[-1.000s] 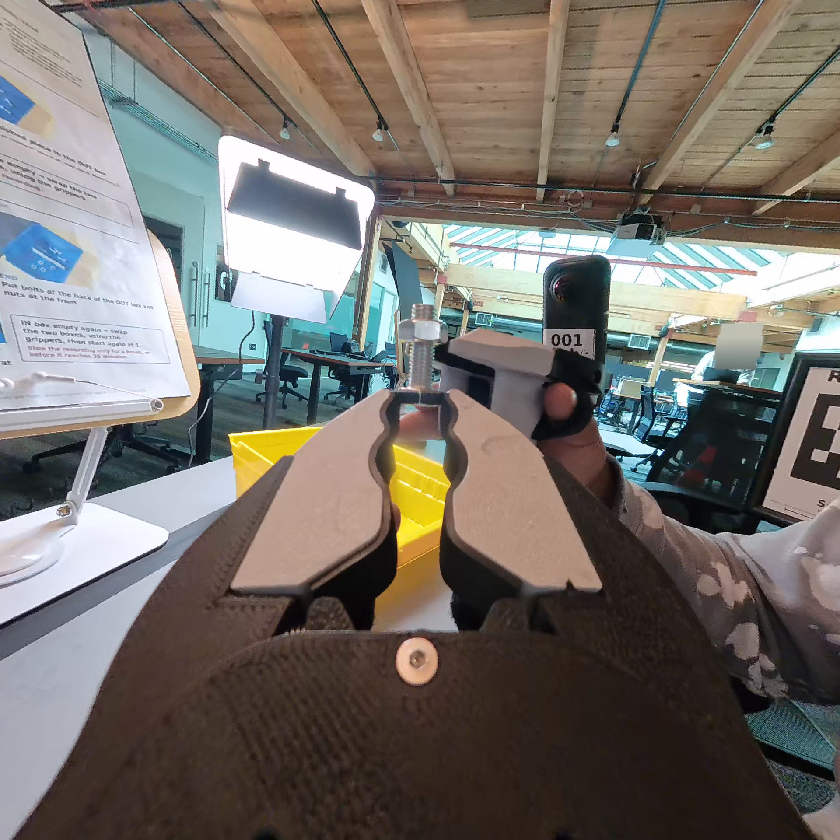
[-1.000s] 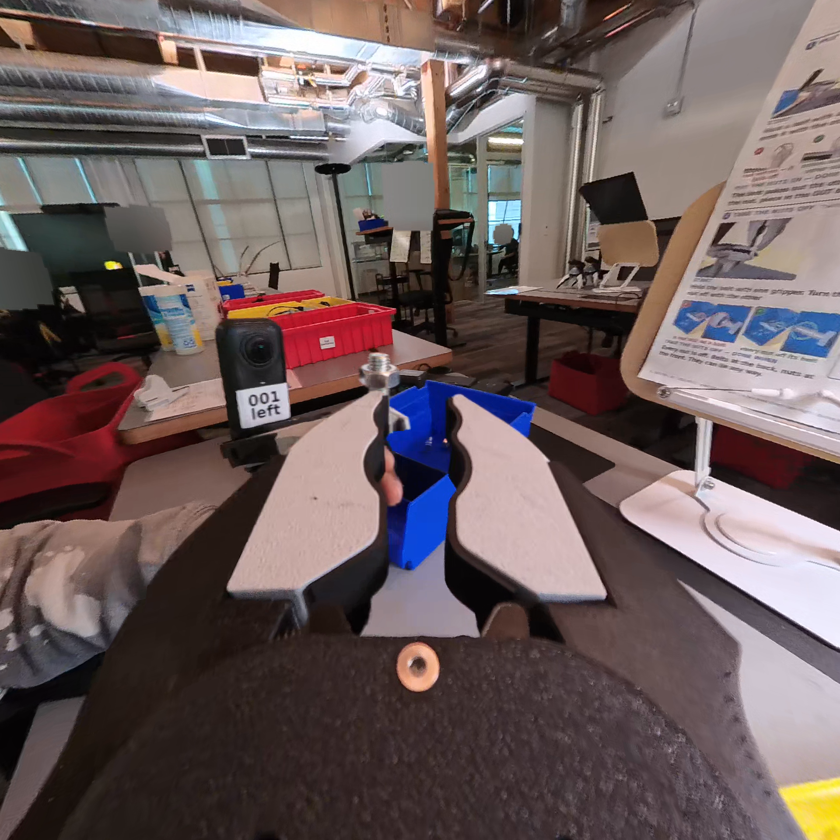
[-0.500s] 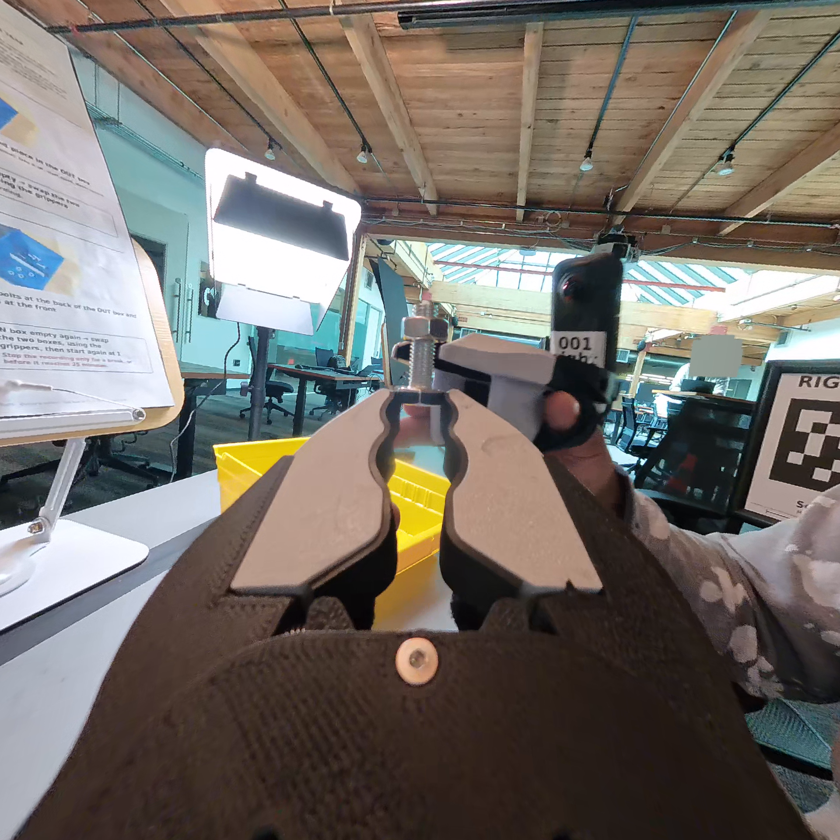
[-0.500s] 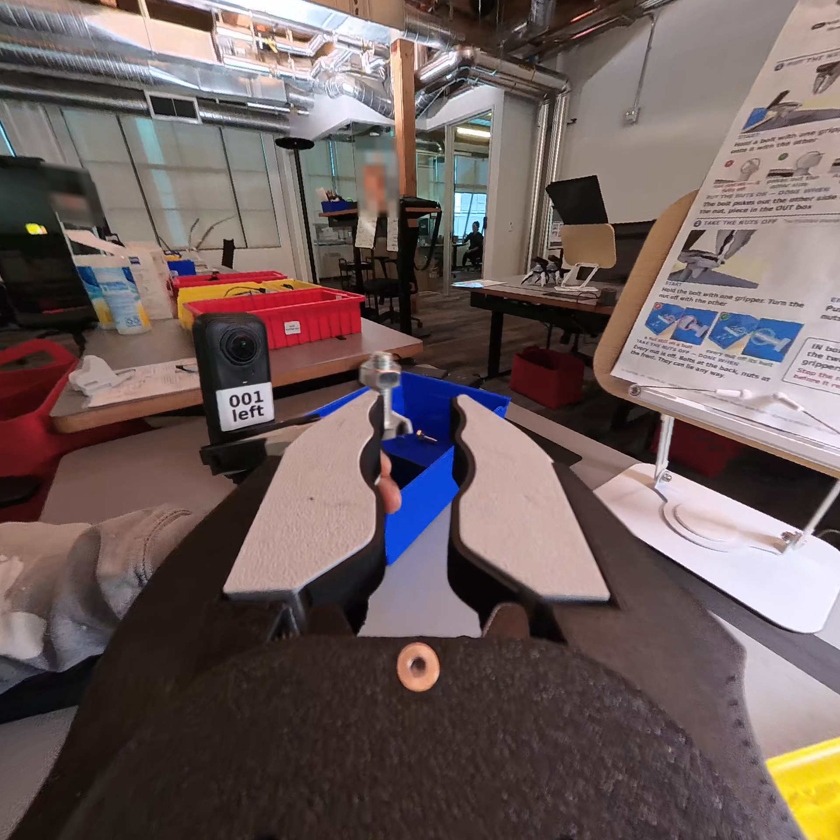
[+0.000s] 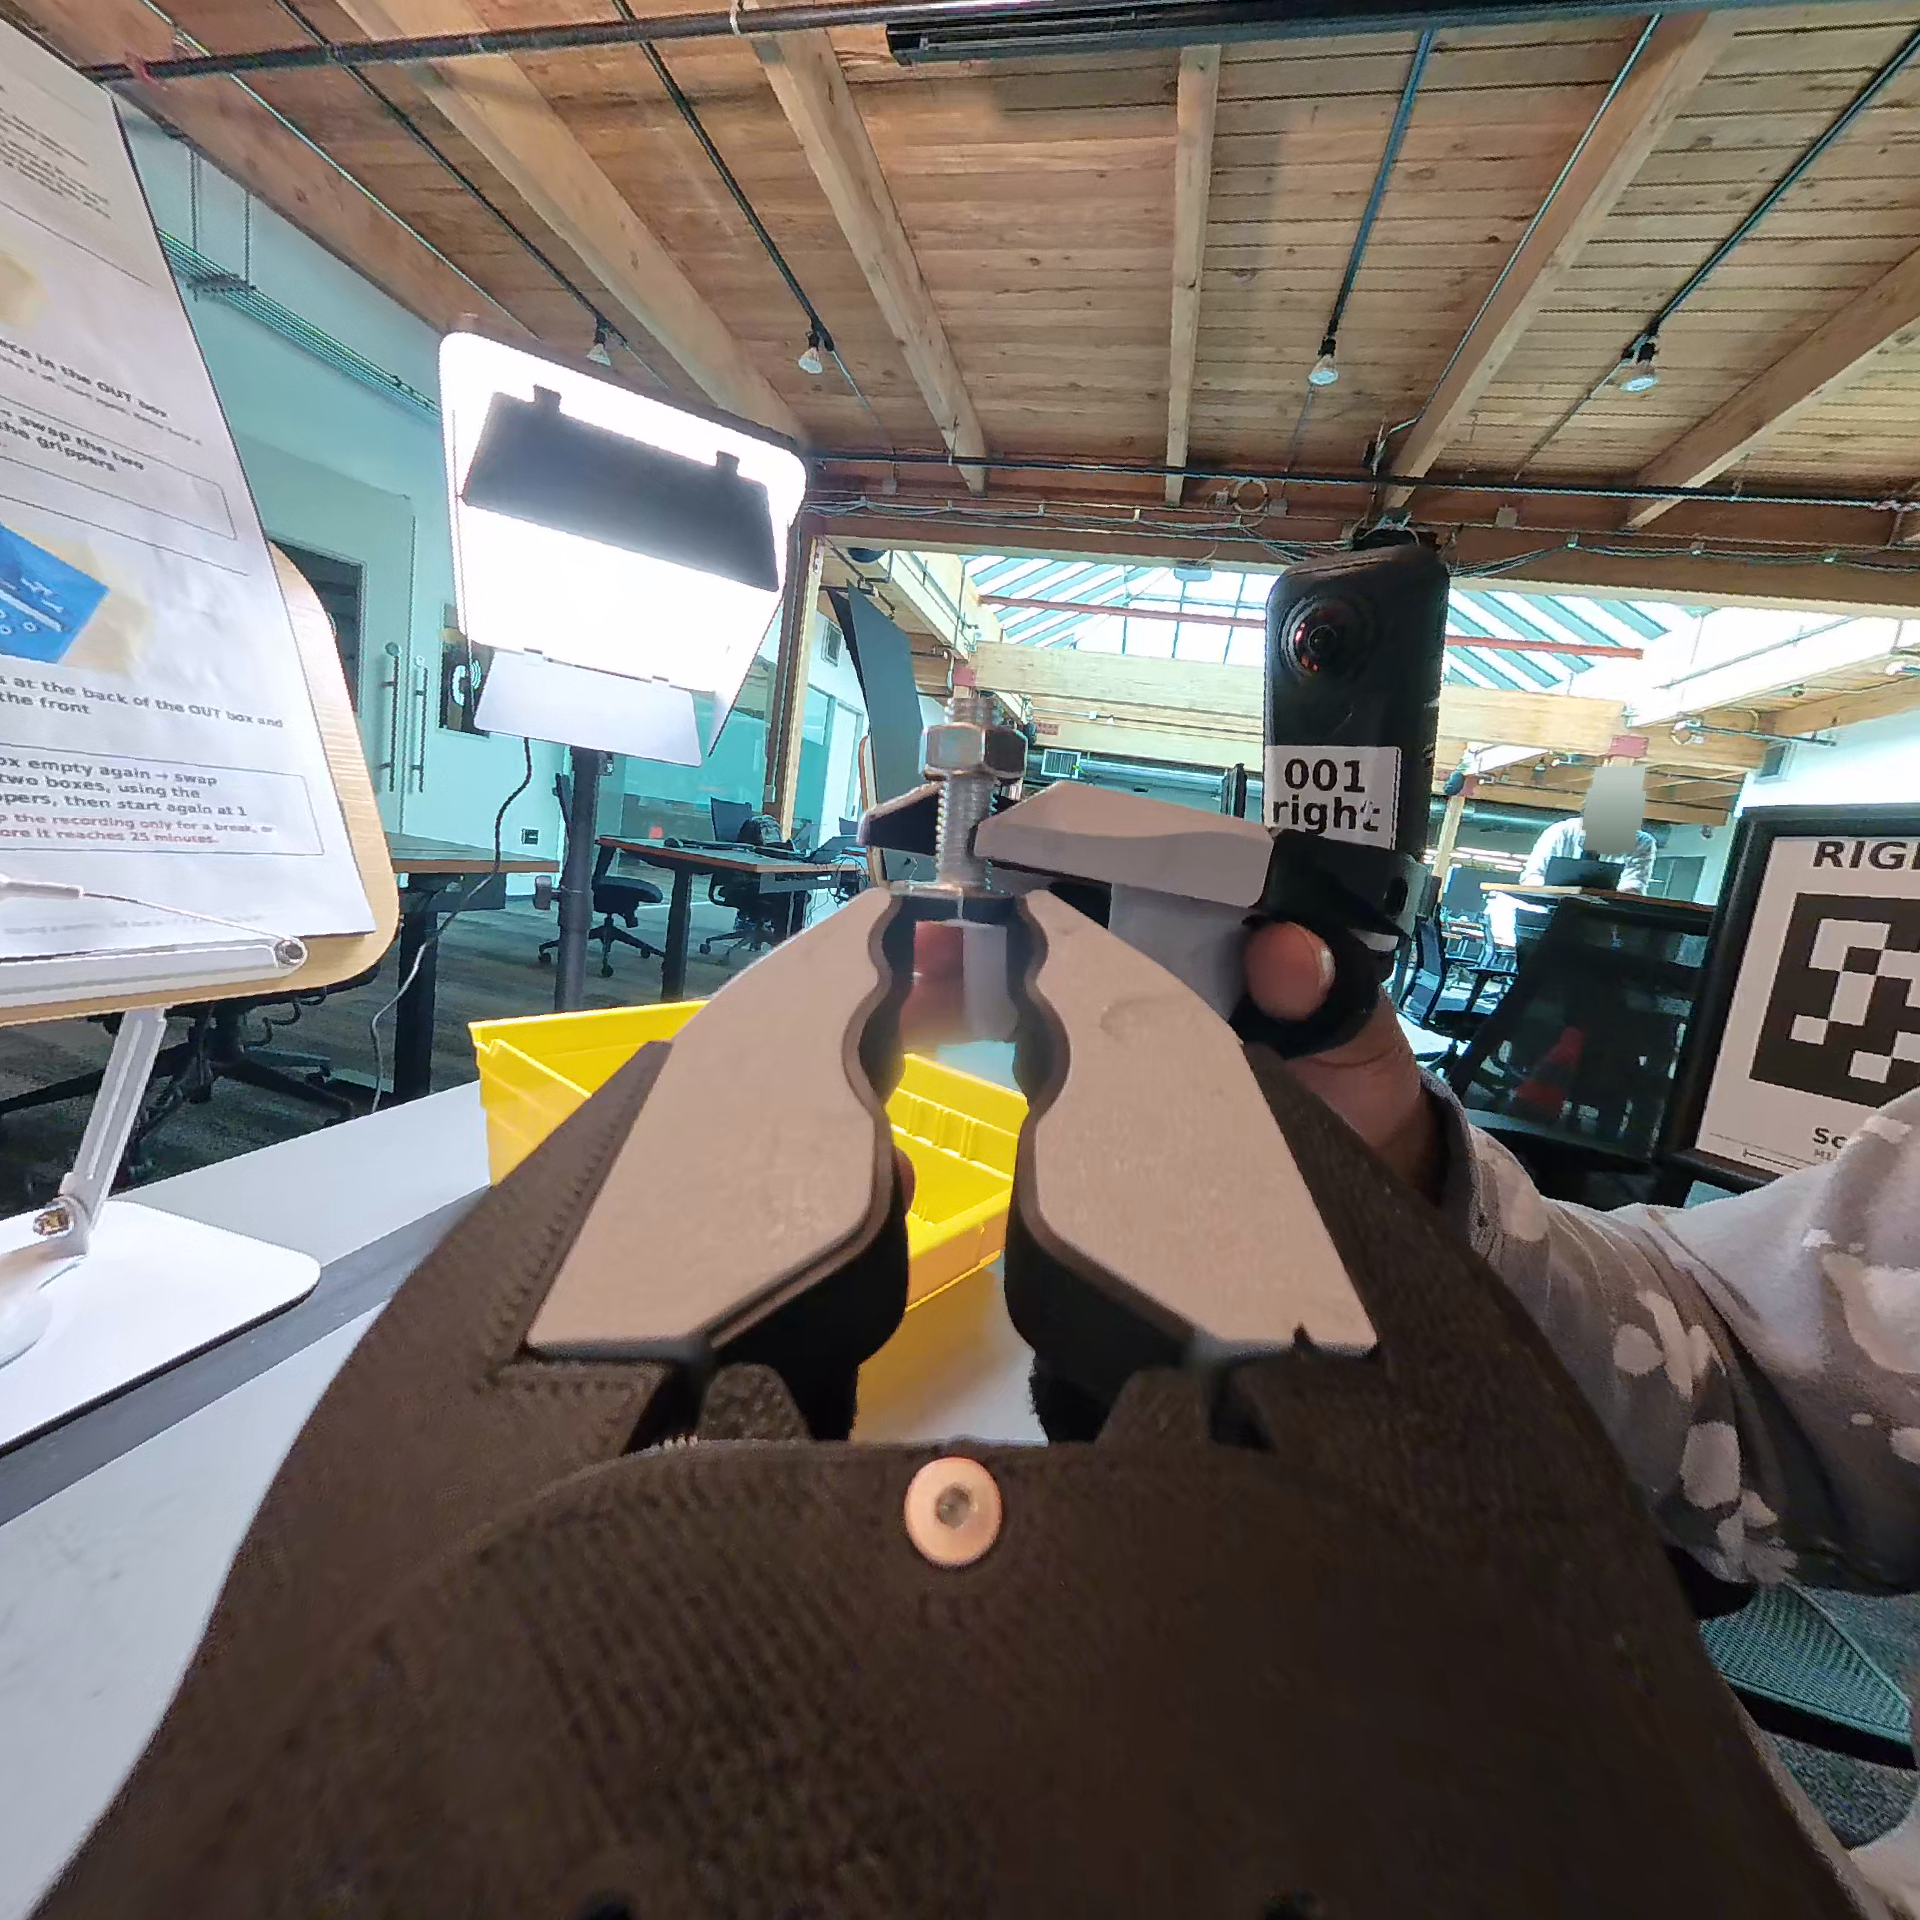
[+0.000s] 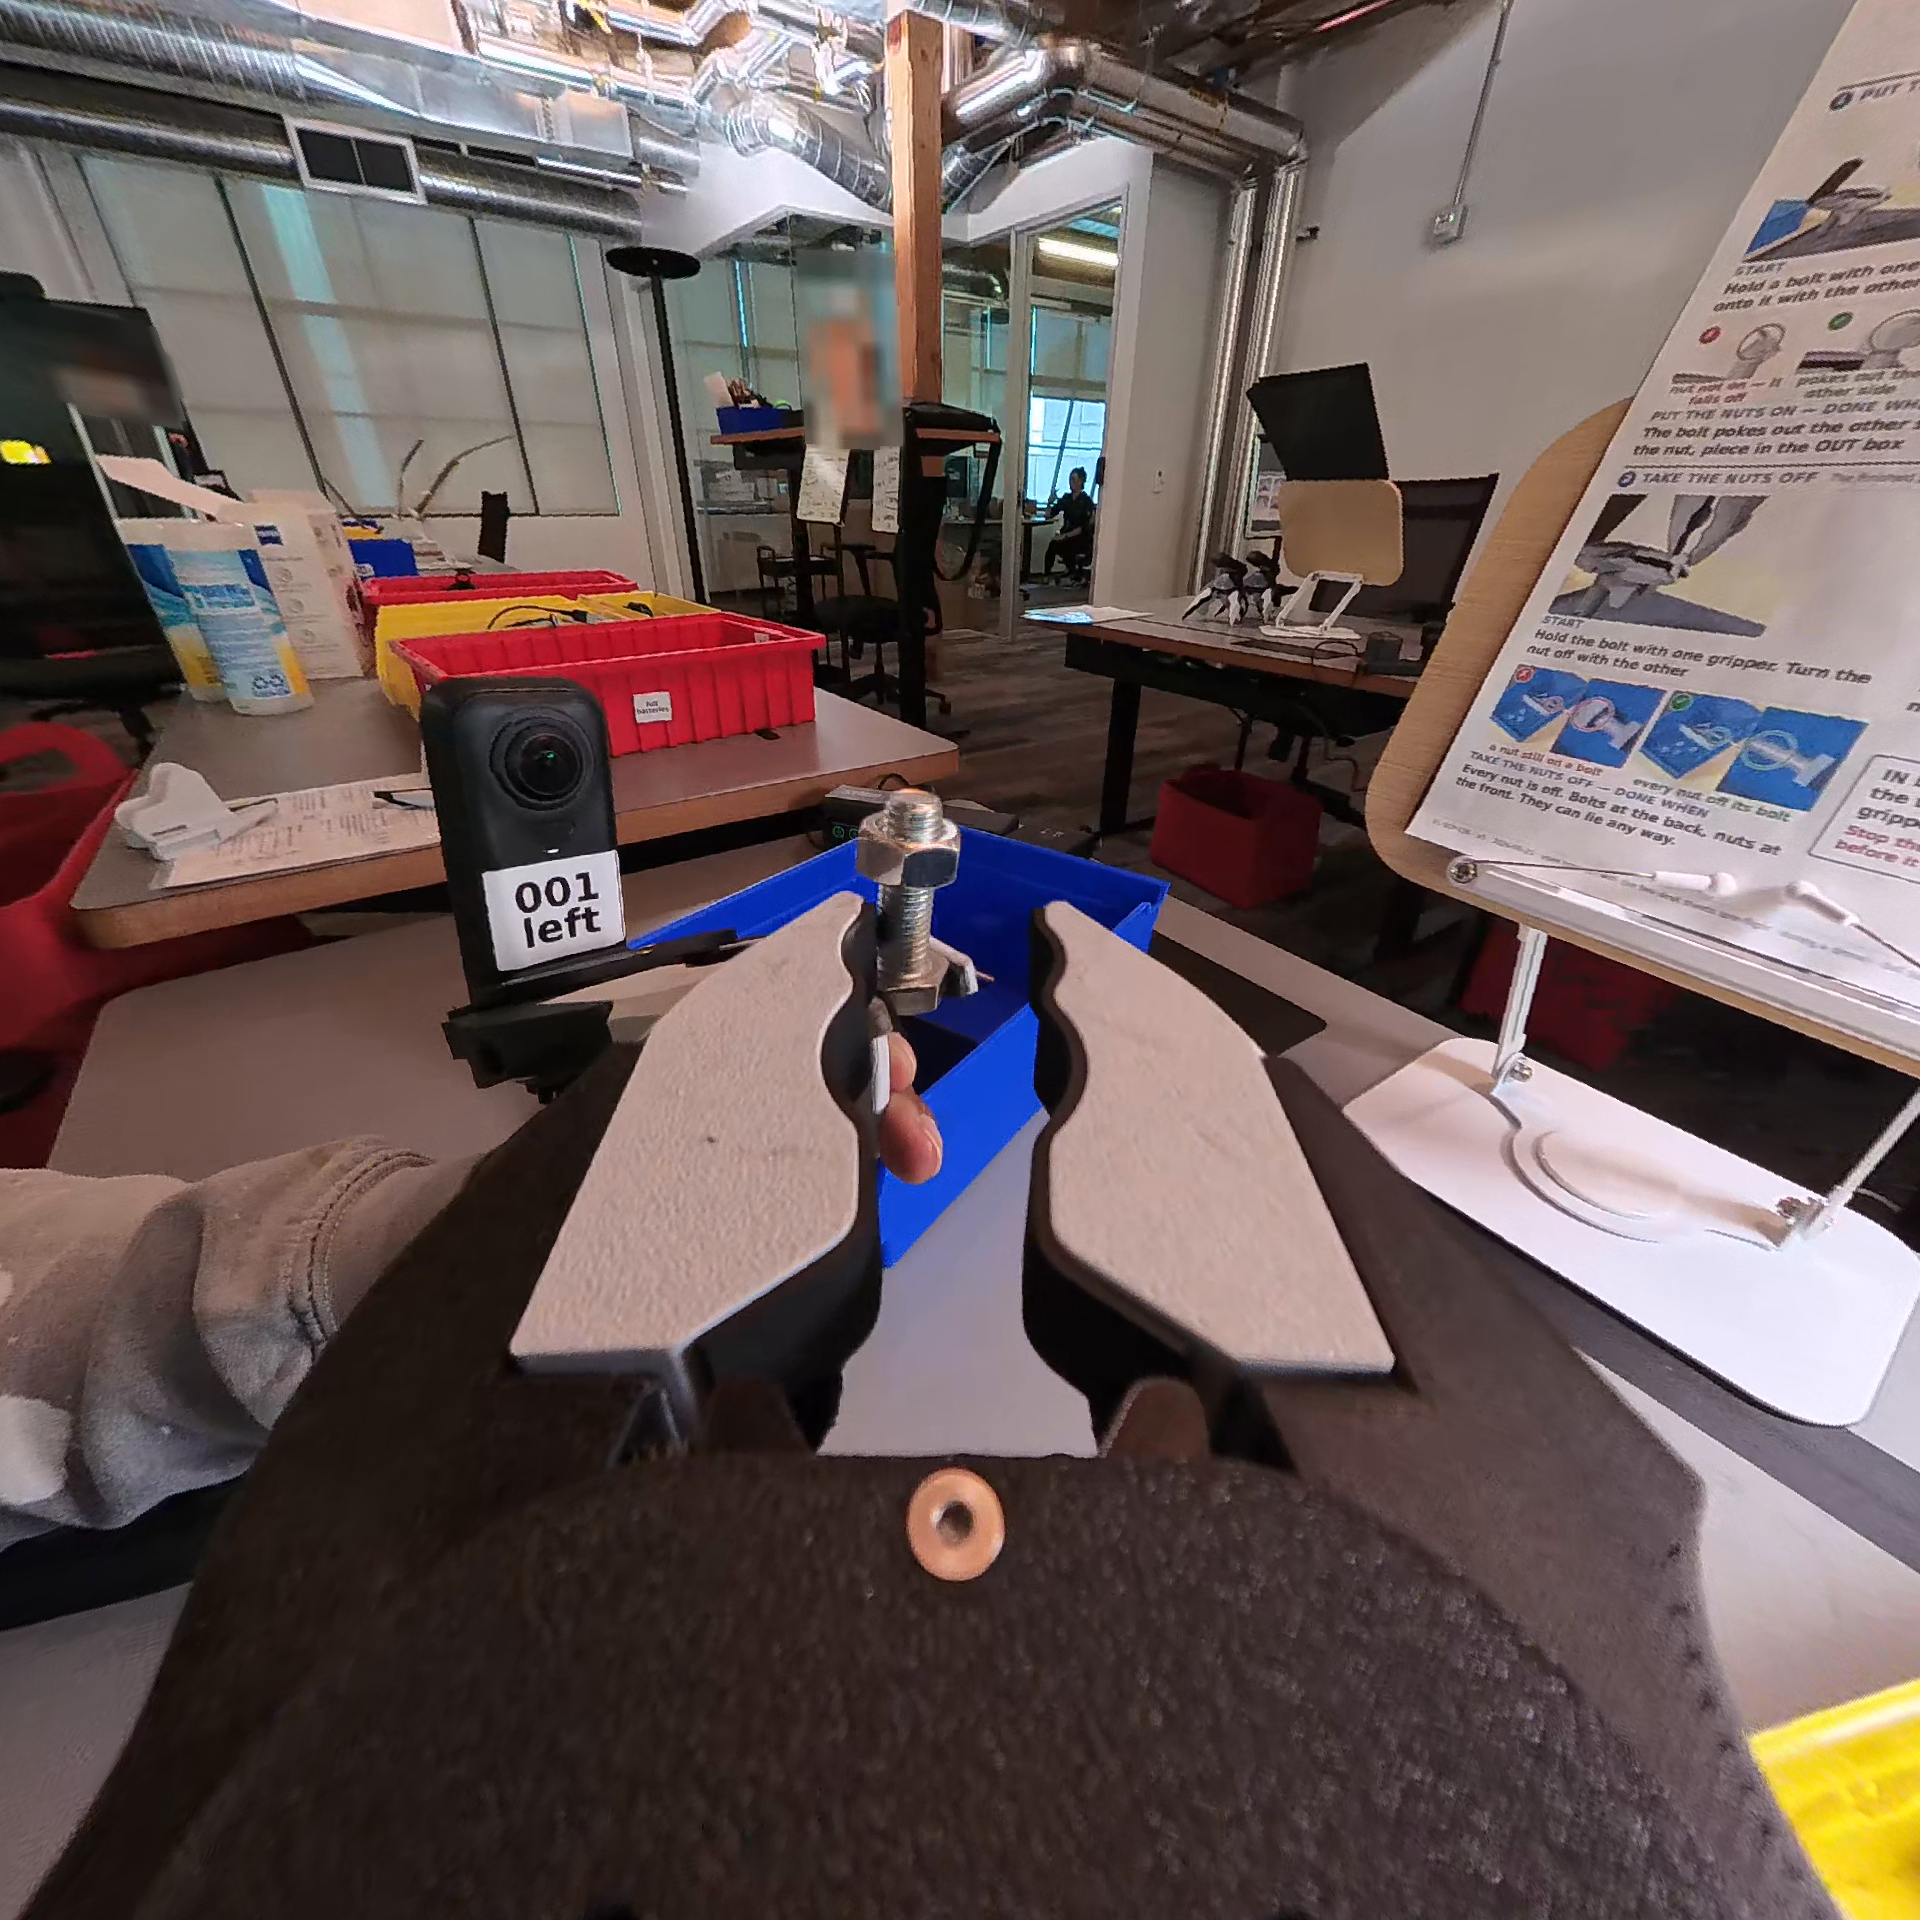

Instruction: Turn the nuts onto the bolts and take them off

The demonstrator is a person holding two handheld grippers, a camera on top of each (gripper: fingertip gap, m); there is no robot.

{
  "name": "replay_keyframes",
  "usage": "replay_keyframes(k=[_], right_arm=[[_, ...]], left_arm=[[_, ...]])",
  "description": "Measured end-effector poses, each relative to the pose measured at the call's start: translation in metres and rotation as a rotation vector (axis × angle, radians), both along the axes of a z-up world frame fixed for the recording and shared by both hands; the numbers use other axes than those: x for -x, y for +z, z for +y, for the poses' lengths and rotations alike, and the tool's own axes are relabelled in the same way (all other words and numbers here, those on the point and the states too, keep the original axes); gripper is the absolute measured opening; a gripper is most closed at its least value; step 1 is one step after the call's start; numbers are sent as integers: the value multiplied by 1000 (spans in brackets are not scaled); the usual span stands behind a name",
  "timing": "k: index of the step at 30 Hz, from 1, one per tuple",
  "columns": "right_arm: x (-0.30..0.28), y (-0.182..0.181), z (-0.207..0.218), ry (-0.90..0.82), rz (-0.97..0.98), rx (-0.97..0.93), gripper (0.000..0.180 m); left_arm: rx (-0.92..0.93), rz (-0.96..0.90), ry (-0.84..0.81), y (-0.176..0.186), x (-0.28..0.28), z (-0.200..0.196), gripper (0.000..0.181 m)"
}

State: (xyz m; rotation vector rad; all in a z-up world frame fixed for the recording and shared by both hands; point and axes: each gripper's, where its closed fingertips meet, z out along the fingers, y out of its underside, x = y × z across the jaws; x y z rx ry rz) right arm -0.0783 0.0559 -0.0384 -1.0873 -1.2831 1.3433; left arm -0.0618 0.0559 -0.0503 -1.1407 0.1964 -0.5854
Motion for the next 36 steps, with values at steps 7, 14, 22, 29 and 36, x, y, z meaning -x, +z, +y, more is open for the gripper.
replay_keyframes(k=[7,14,22,29,36], right_arm=[[-2,3,-3,69,12,65,26],[-11,17,1,131,83,109,29],[-9,16,10,97,82,160,9],[-12,20,0,143,100,120,29],[-14,19,8,147,91,137,17]], left_arm=[[-16,1,-1,3,-1,-2,18],[-35,-1,50,10,15,-7,18],[-41,8,54,6,7,-4,18],[-29,31,58,3,3,-1,18],[-44,19,48,6,2,-4,18]])
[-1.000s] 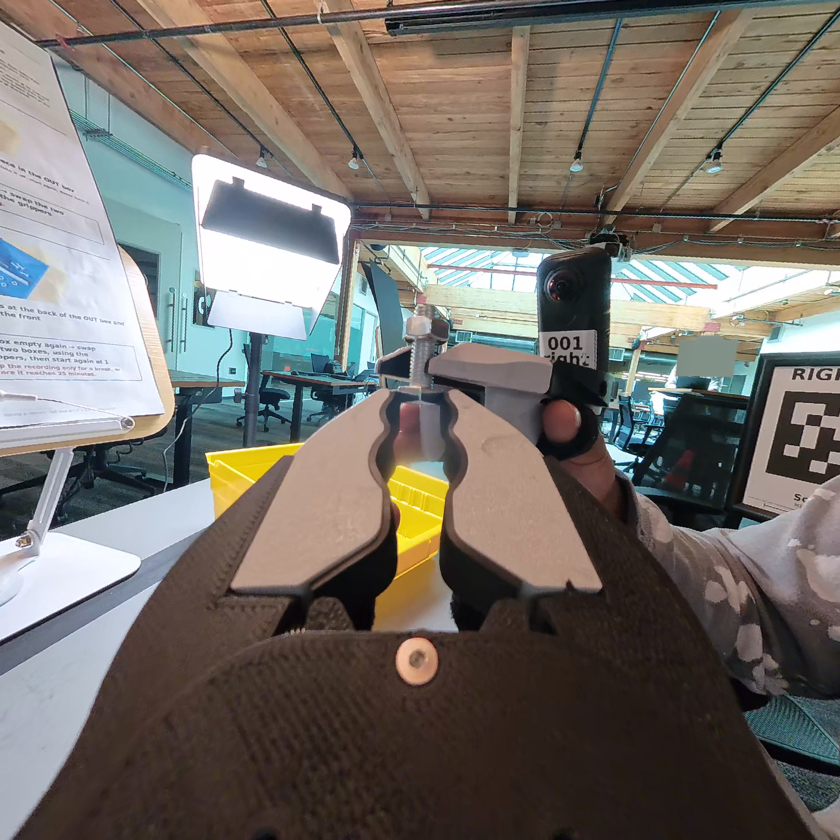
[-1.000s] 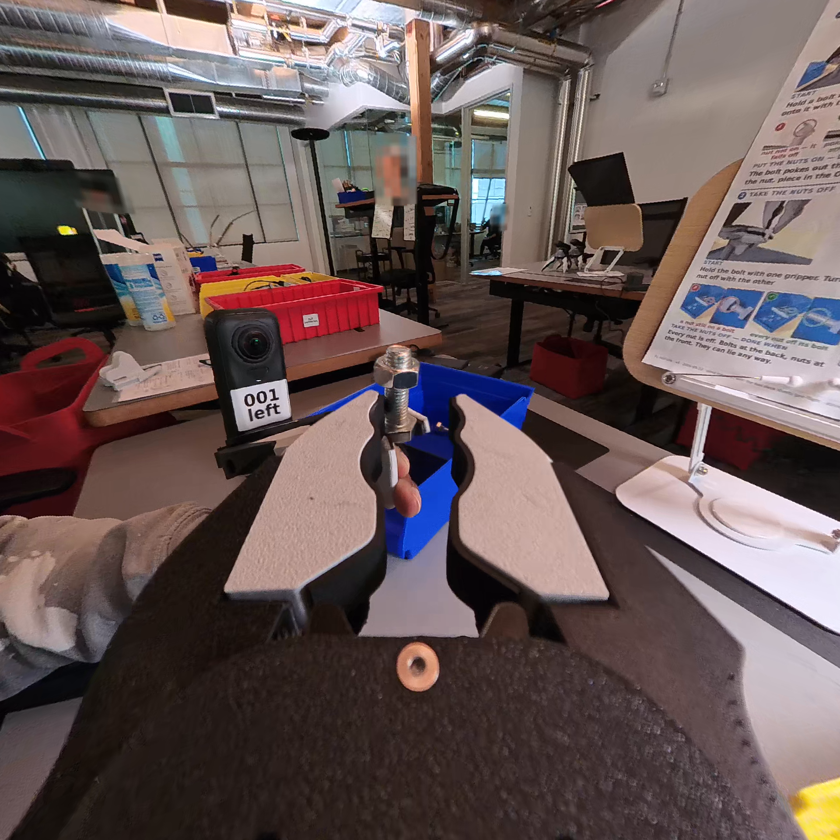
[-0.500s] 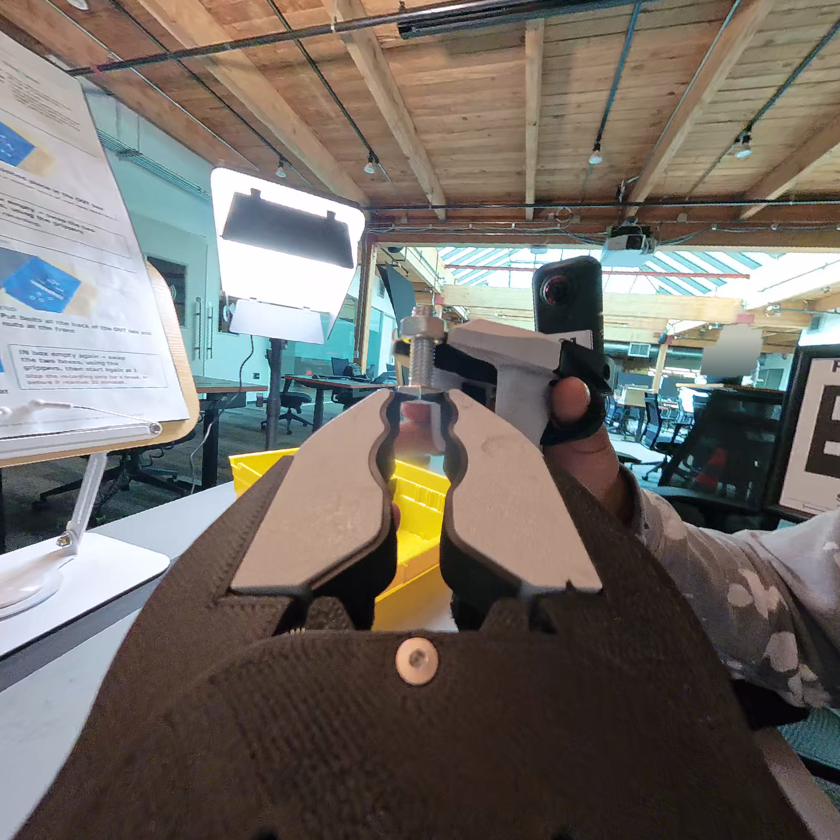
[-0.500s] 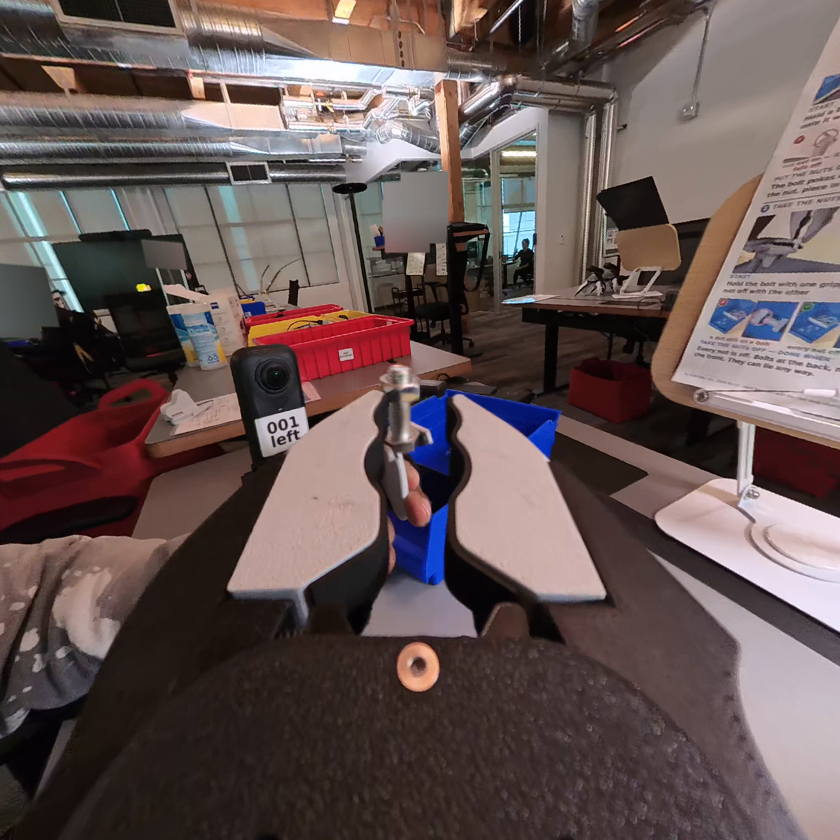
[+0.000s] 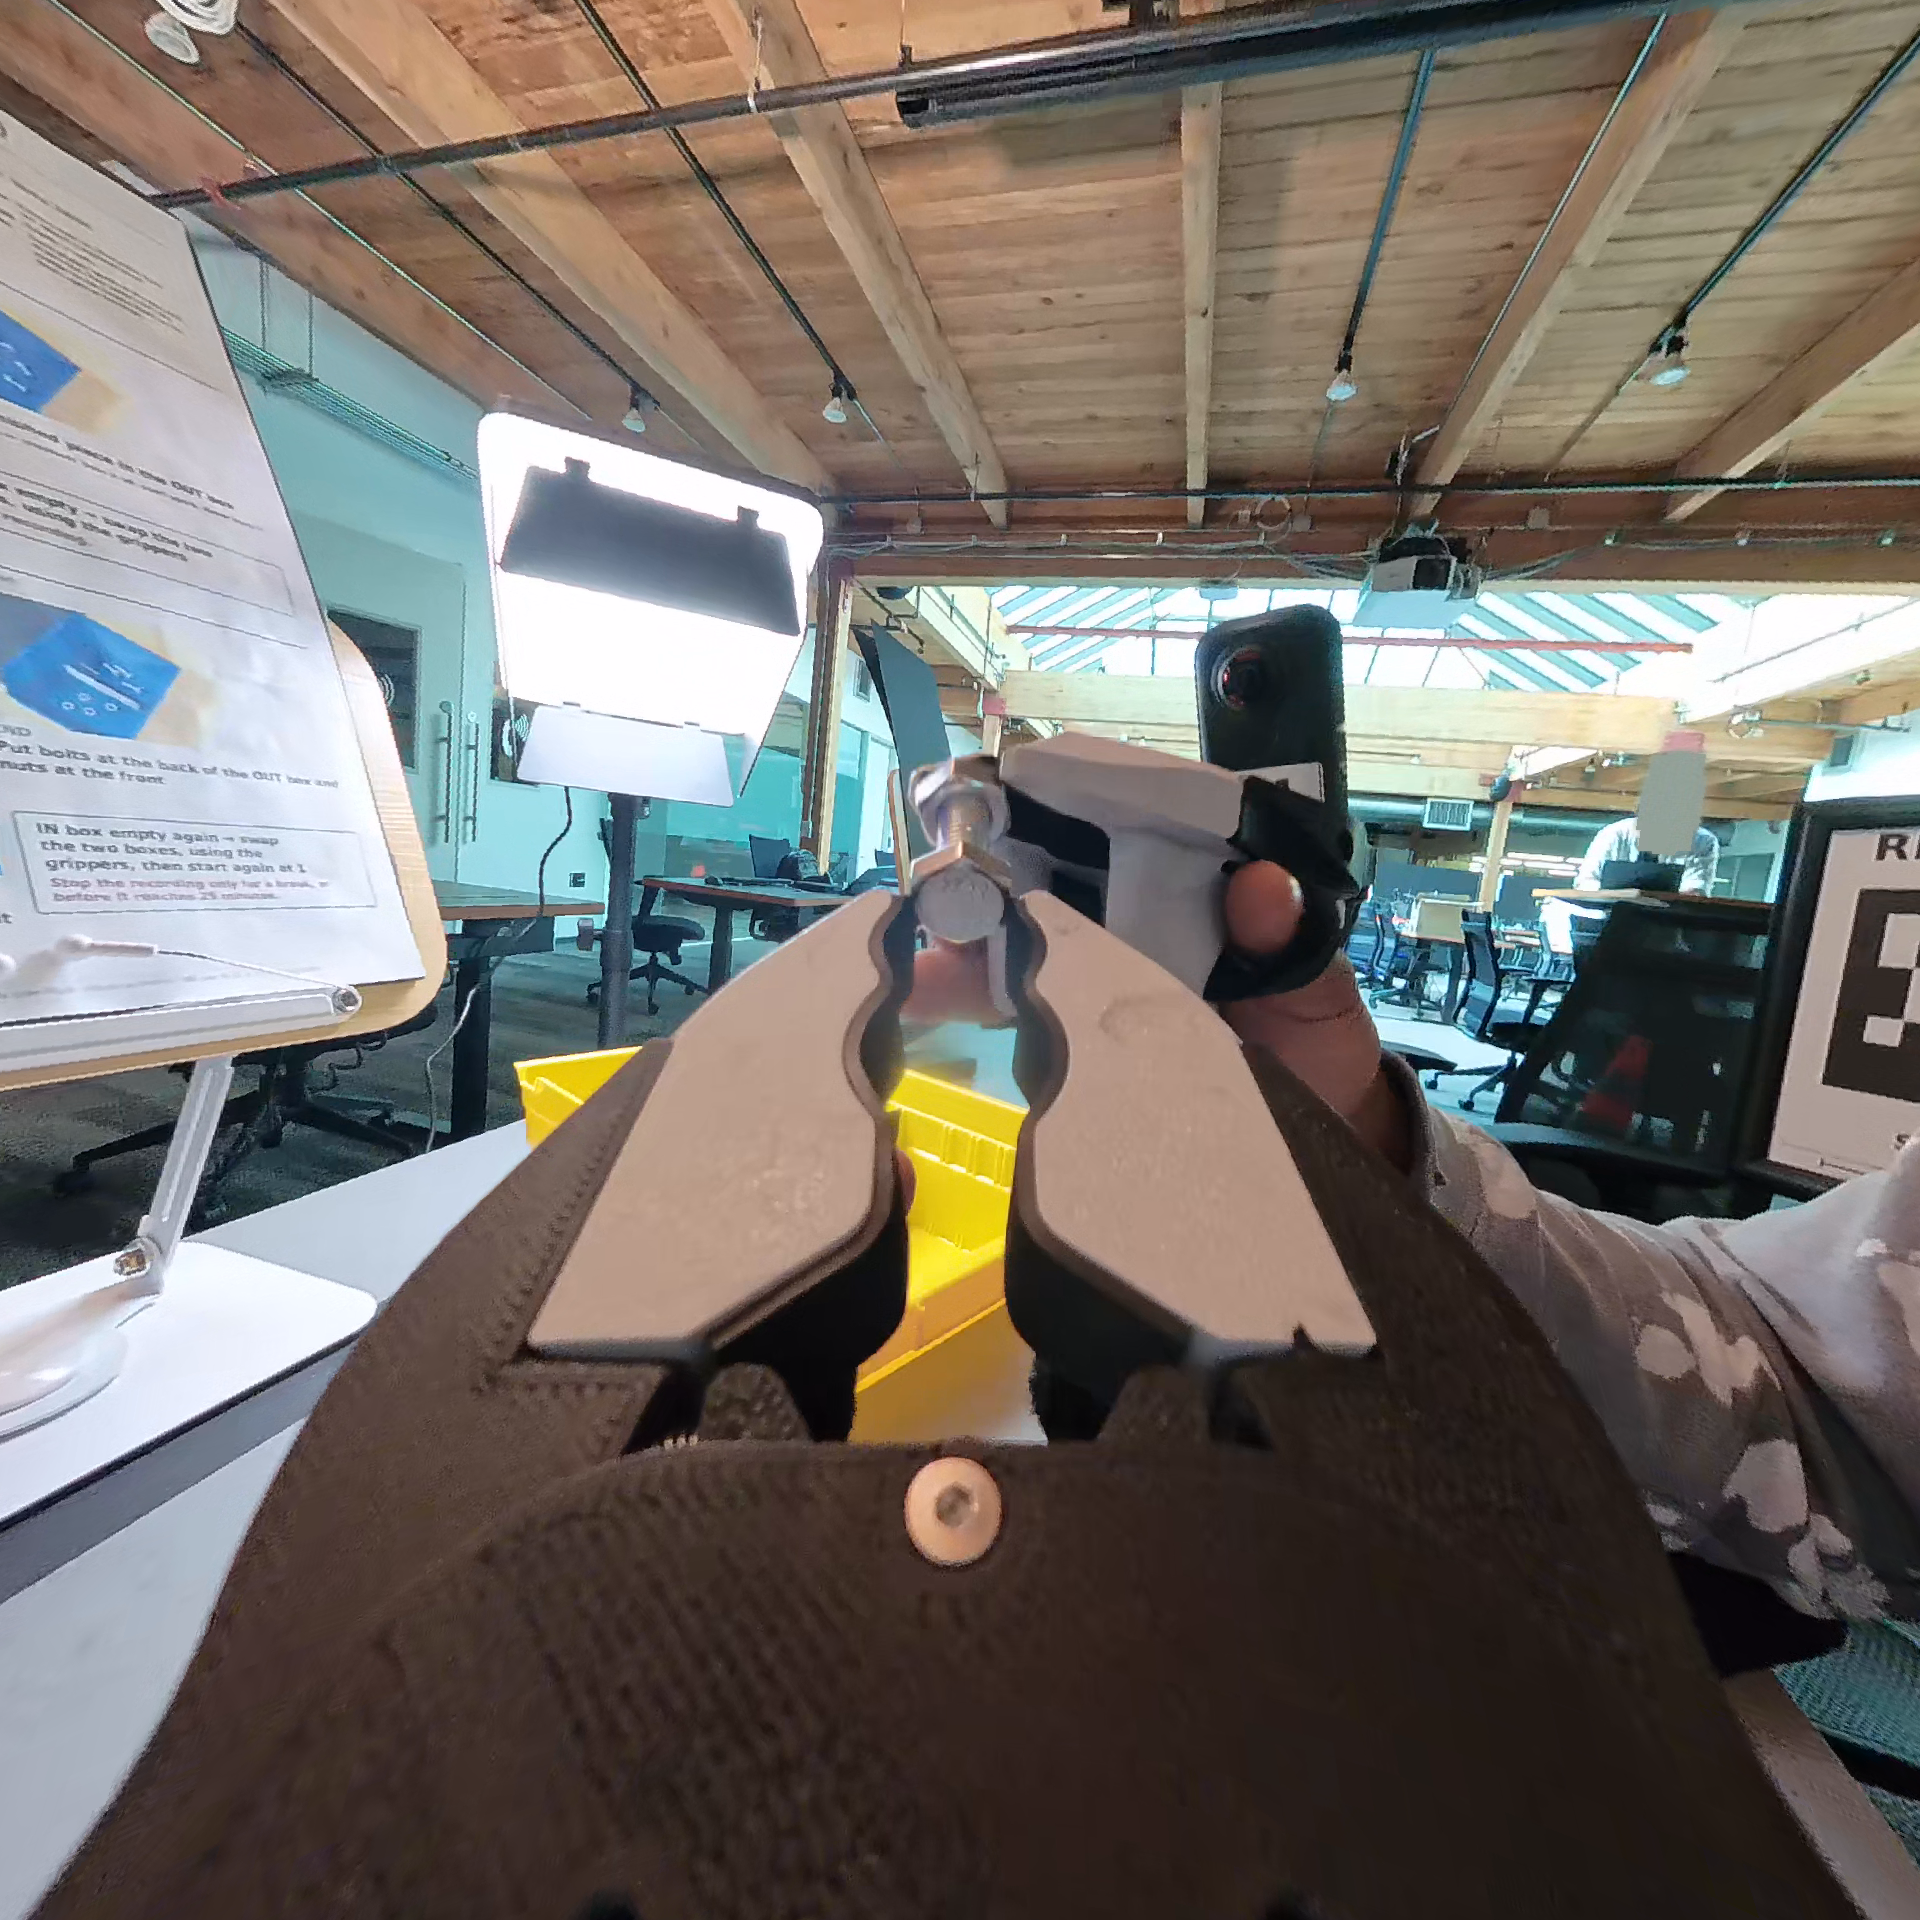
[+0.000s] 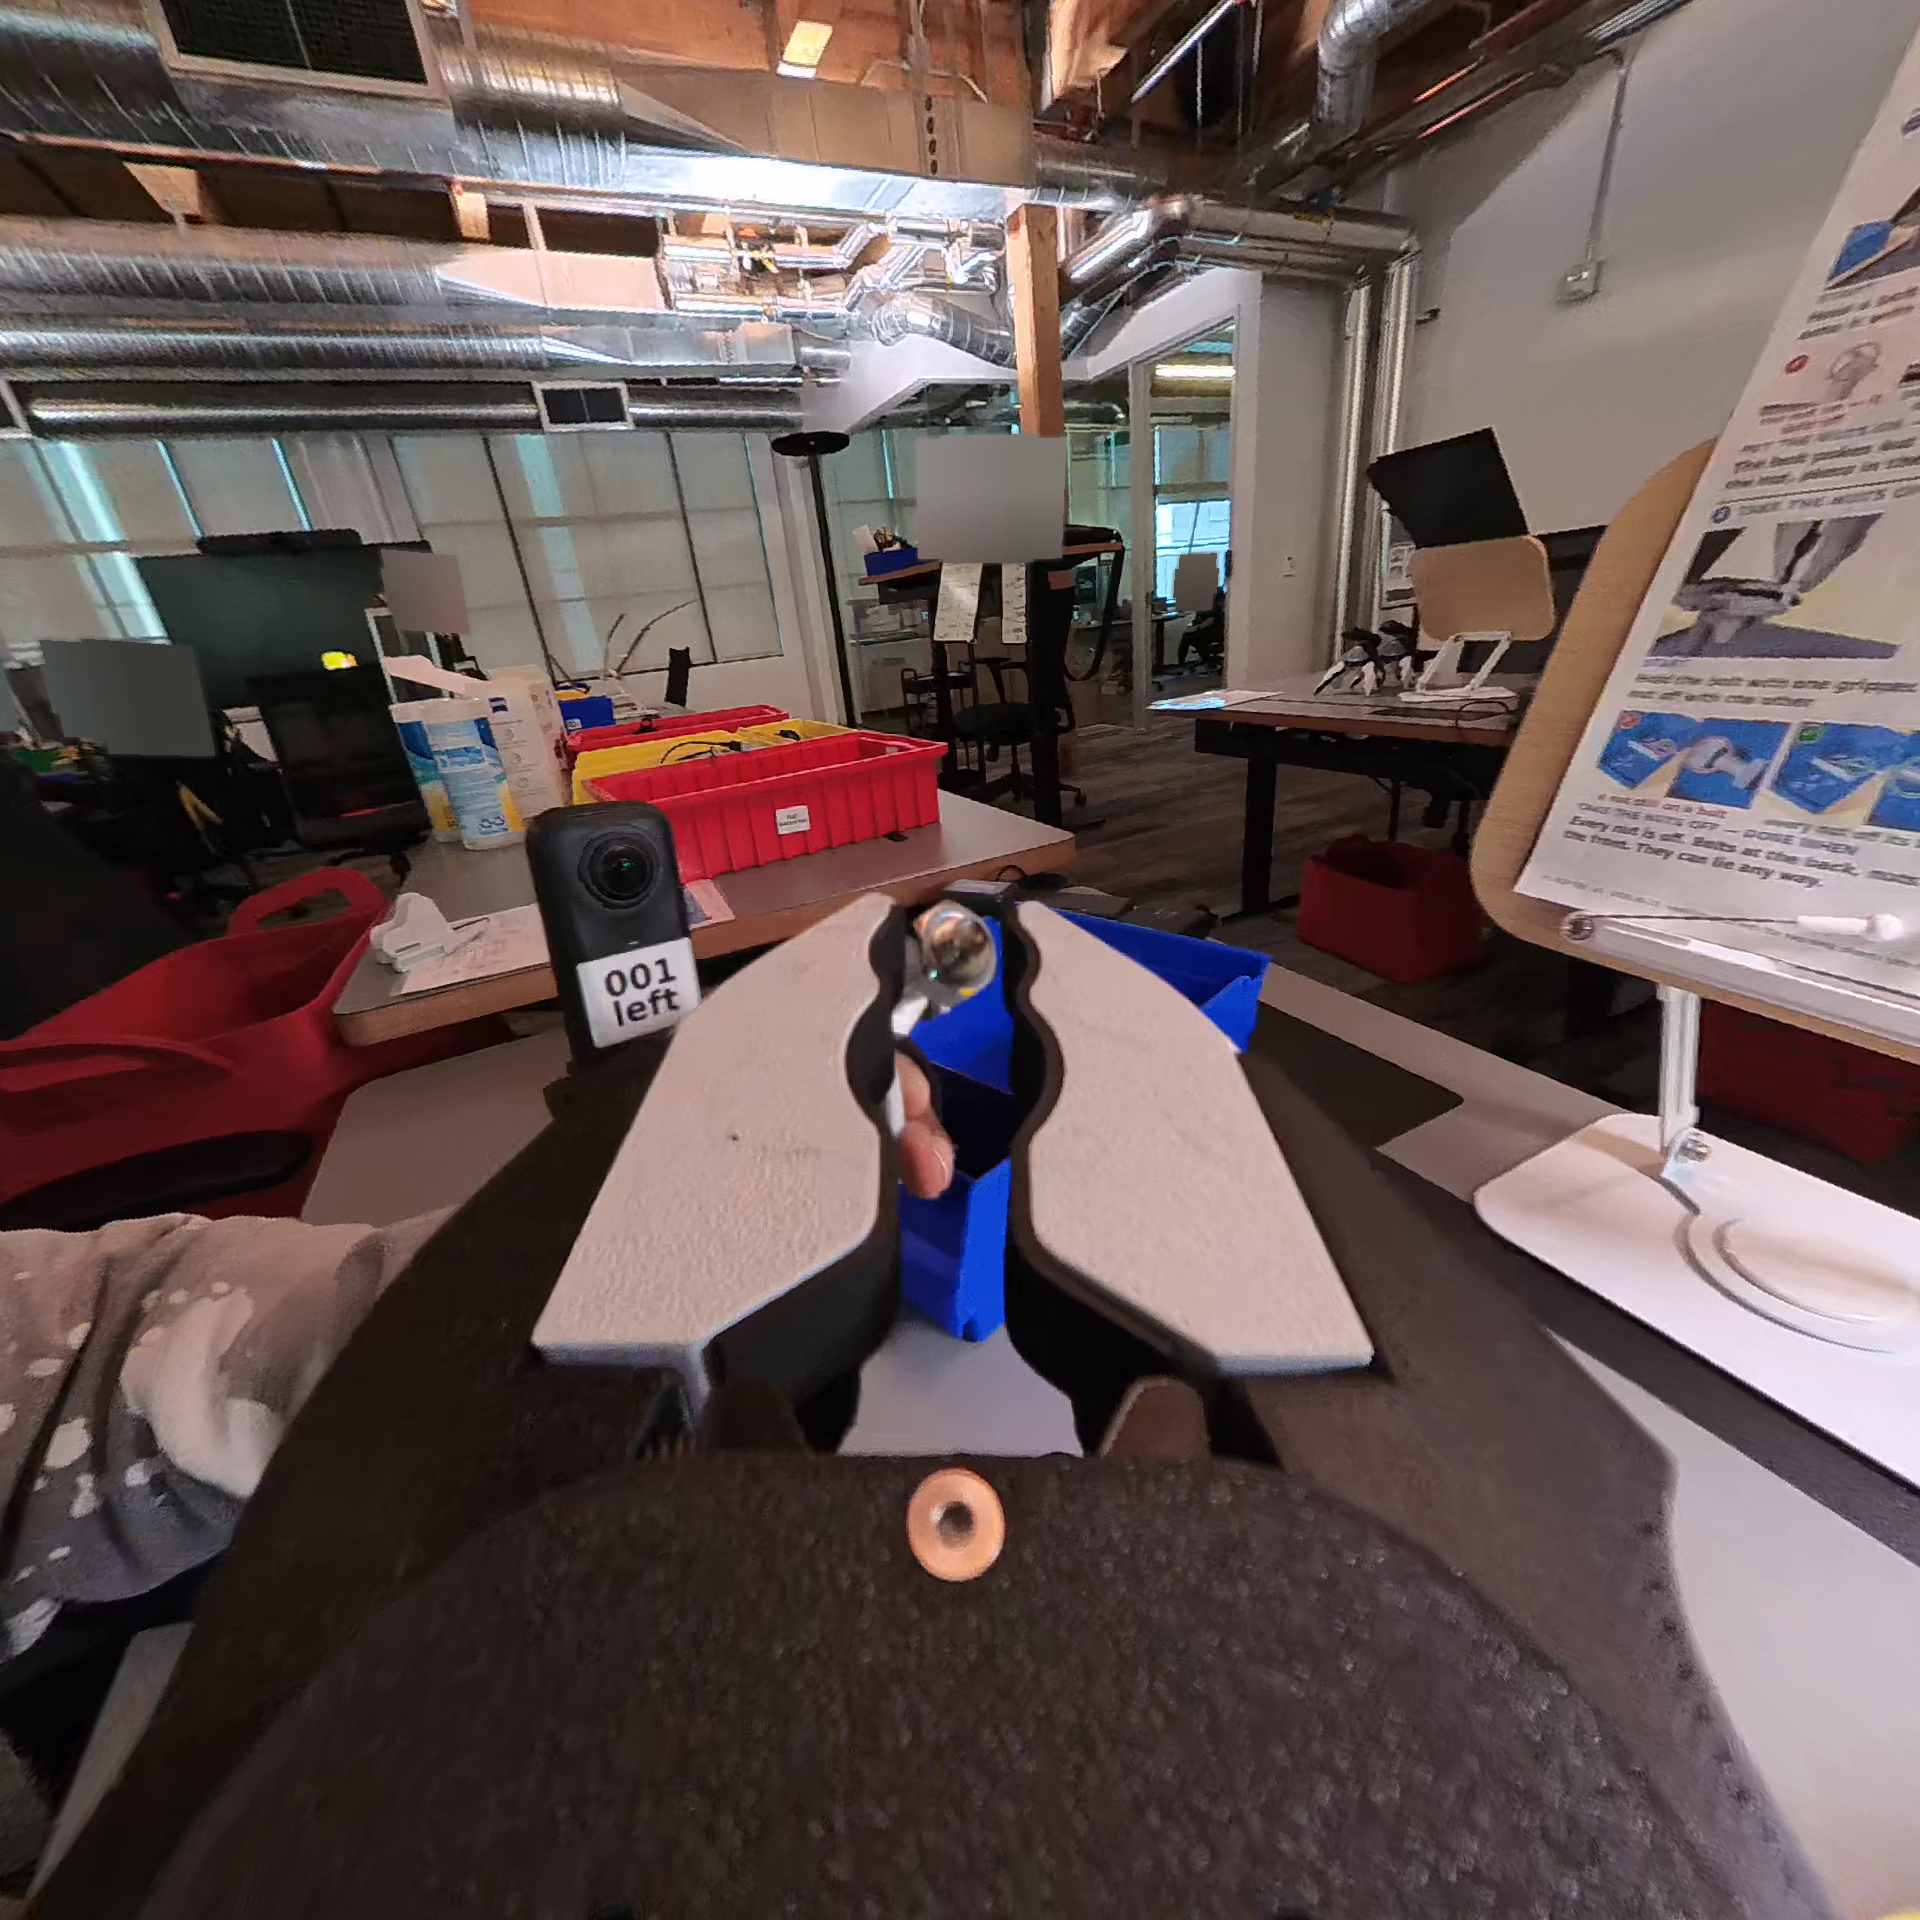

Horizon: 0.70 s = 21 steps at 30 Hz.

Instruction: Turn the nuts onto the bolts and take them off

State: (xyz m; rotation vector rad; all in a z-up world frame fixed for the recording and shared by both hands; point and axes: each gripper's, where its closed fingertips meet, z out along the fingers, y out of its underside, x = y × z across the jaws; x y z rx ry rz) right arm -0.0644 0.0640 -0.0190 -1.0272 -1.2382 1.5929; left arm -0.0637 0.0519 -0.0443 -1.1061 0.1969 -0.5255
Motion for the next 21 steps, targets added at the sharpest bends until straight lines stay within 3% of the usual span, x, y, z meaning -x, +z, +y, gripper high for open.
replay_keyframes(k=[6,11,21], right_arm=[[3,-5,-7,60,-16,54,24],[2,-5,-8,118,-19,129,19],[-13,-24,-6,130,-120,-275,19]], left_arm=[[-17,3,-13,1,-3,-2,18],[-12,4,-21,1,-2,-2,18],[201,89,-179,-23,-25,11,20]])
